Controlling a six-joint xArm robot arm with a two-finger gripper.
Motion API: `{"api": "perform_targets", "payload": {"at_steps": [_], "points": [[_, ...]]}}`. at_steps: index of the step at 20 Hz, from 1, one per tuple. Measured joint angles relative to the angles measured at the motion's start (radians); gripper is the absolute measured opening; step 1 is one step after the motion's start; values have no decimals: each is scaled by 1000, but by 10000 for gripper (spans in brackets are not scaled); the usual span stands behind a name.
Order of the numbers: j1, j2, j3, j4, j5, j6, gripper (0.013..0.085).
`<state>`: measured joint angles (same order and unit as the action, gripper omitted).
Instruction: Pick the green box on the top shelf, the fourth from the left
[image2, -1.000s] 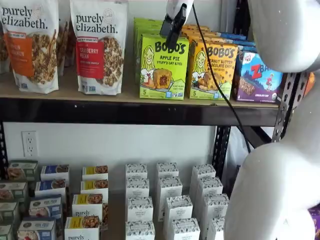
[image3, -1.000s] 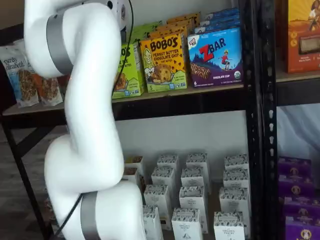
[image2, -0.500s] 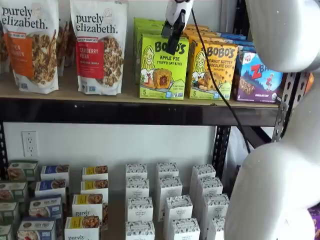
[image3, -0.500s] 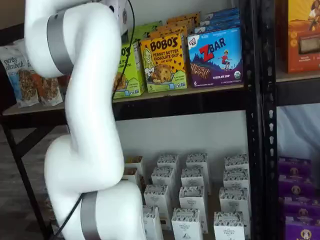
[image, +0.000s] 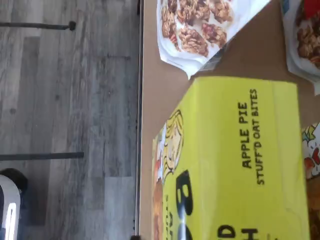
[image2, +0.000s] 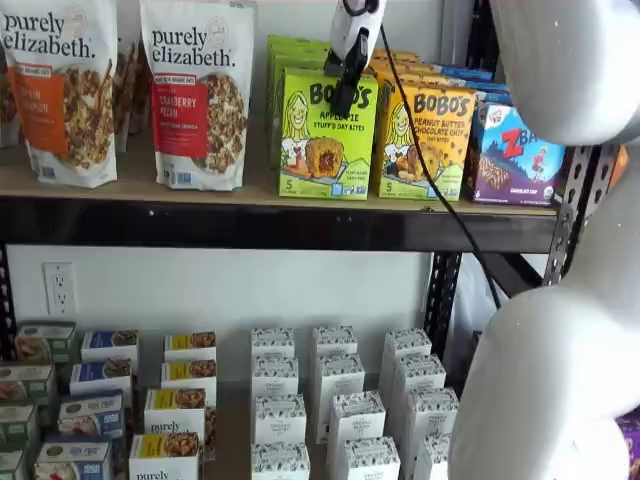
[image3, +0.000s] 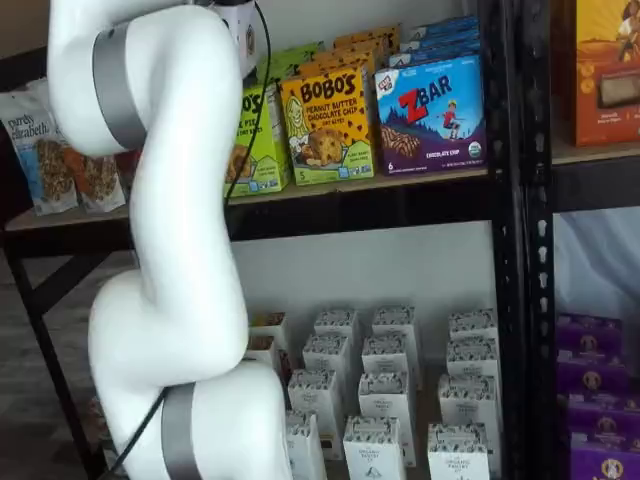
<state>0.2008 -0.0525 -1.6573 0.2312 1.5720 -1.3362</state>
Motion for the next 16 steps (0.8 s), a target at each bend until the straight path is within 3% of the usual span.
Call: {"api": "perform_targets", "payload": {"at_steps": [6, 11, 16], "points": [[2, -2, 8, 5, -8, 1, 650], [4, -4, 12, 5, -12, 3, 650], [6, -8, 19, 8, -18, 4, 530]]}}
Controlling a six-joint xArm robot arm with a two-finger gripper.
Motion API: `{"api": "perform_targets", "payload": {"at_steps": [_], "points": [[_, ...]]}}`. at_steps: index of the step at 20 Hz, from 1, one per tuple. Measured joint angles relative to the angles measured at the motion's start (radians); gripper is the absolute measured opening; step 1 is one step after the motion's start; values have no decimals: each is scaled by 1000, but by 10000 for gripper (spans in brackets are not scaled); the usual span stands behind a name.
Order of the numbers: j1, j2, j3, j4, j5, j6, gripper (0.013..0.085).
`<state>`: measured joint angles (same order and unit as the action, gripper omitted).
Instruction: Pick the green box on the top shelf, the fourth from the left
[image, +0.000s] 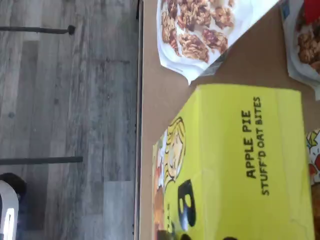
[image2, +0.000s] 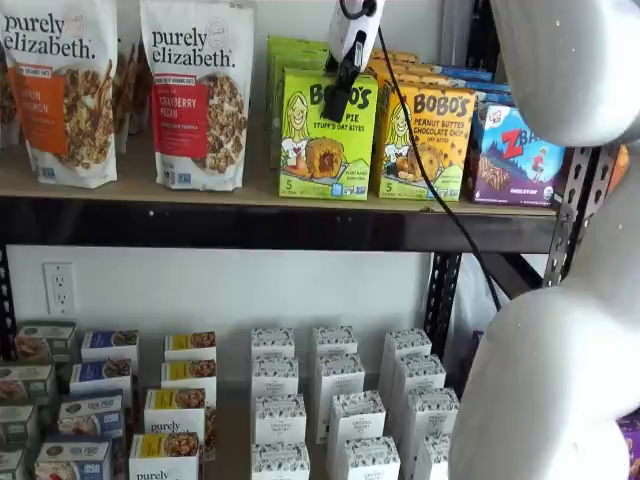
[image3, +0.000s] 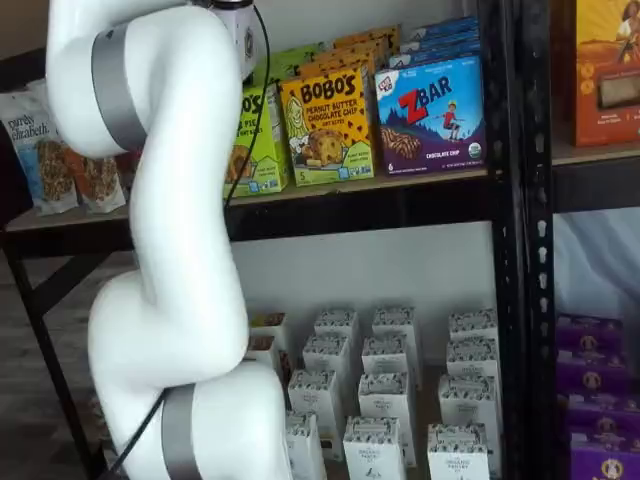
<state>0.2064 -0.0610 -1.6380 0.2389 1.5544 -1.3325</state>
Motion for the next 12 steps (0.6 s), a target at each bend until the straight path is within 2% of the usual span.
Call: {"api": "perform_targets", "payload": {"at_steps": [1, 6, 7, 8, 11, 12], "points": [[0, 0, 0, 1, 0, 0, 490], [0, -3, 1, 0, 1, 0, 490], [0, -4, 3, 1, -1, 0, 450], [0, -5, 4, 1, -2, 0, 450], [0, -7, 4, 3, -3, 1, 370], [0, -7, 4, 3, -2, 1, 370]]}}
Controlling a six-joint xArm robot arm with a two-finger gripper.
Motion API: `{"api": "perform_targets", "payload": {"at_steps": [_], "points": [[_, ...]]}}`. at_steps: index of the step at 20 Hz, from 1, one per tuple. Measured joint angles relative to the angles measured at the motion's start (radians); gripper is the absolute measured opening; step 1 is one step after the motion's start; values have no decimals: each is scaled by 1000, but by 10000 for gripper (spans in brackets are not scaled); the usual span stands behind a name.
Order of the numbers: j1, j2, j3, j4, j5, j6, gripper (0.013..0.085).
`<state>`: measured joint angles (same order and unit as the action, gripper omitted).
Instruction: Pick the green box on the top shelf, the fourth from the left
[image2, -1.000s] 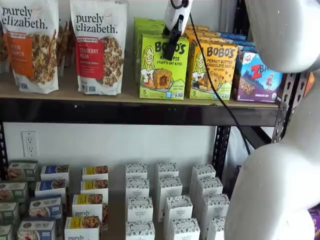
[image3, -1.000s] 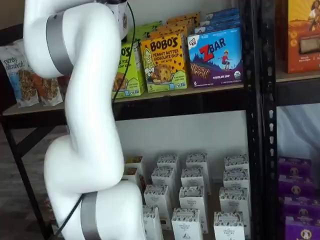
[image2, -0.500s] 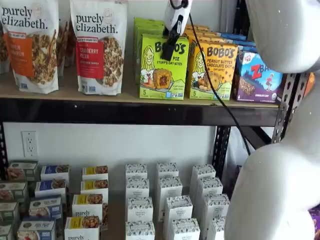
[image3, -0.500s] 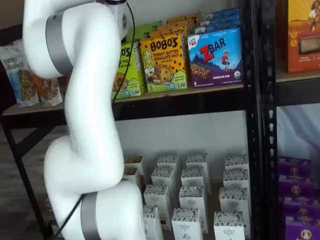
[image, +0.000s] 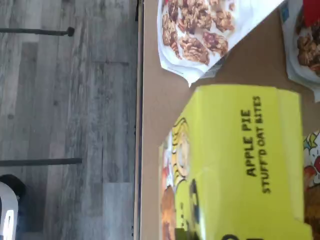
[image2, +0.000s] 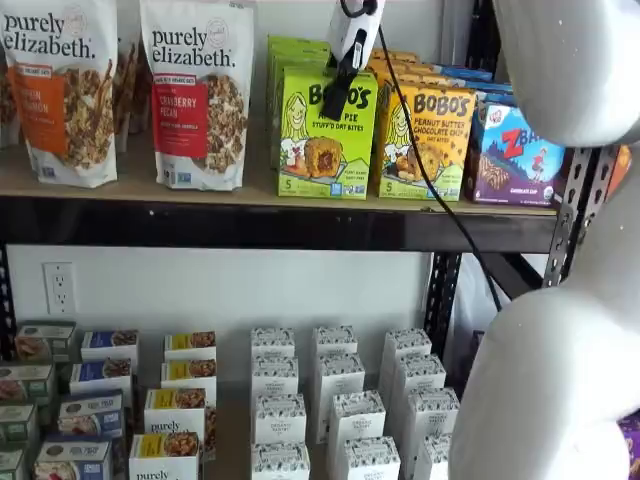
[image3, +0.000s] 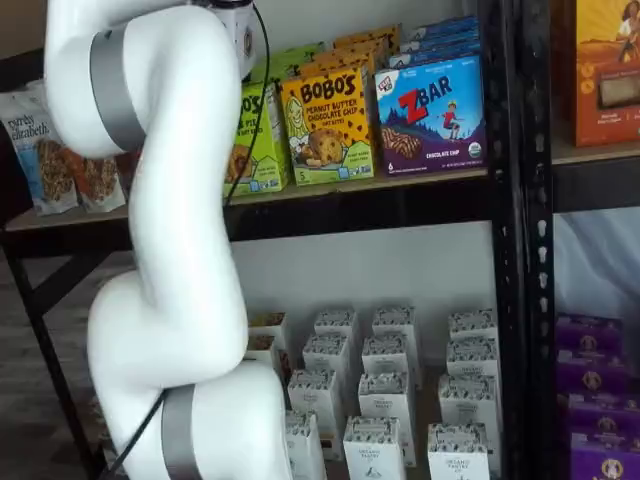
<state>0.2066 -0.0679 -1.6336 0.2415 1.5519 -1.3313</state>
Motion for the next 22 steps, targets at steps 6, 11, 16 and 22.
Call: {"api": "perform_targets", "payload": {"at_steps": [6, 11, 16, 22], "points": [[3, 0, 0, -4, 3, 2, 370], [3, -3, 3, -2, 4, 2, 290], [4, 11, -22, -7, 46, 5, 290], [11, 7, -36, -6, 97, 16, 290]]}}
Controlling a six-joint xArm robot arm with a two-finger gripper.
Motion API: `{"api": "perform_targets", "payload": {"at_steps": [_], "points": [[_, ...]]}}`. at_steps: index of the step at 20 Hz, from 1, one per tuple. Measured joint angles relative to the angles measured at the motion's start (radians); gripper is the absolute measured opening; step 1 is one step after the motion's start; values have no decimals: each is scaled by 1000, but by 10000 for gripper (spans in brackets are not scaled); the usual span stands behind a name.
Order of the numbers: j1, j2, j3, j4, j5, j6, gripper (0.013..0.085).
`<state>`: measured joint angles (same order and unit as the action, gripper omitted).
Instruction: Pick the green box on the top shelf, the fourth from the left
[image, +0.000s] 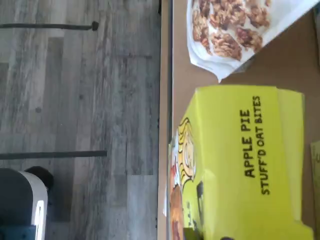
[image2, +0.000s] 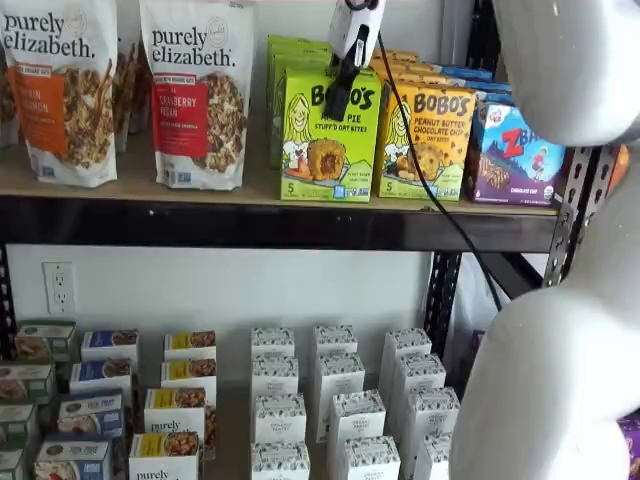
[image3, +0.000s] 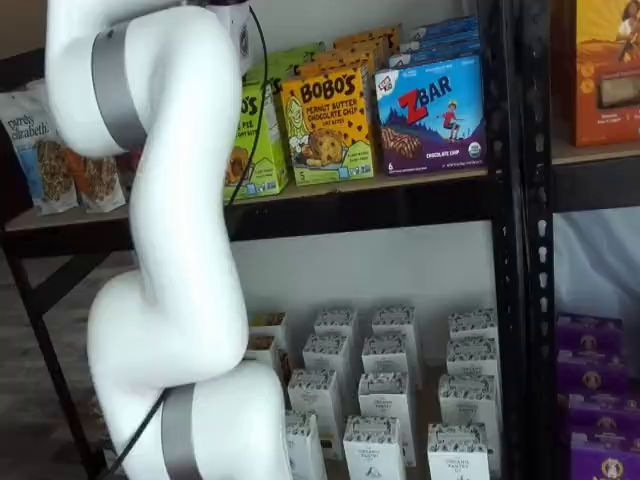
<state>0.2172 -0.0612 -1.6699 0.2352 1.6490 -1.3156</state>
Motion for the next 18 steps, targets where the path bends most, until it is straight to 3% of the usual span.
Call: {"api": "perform_targets", "payload": {"at_steps": [18], "points": [[7, -200, 141, 29, 64, 25, 290]]}}
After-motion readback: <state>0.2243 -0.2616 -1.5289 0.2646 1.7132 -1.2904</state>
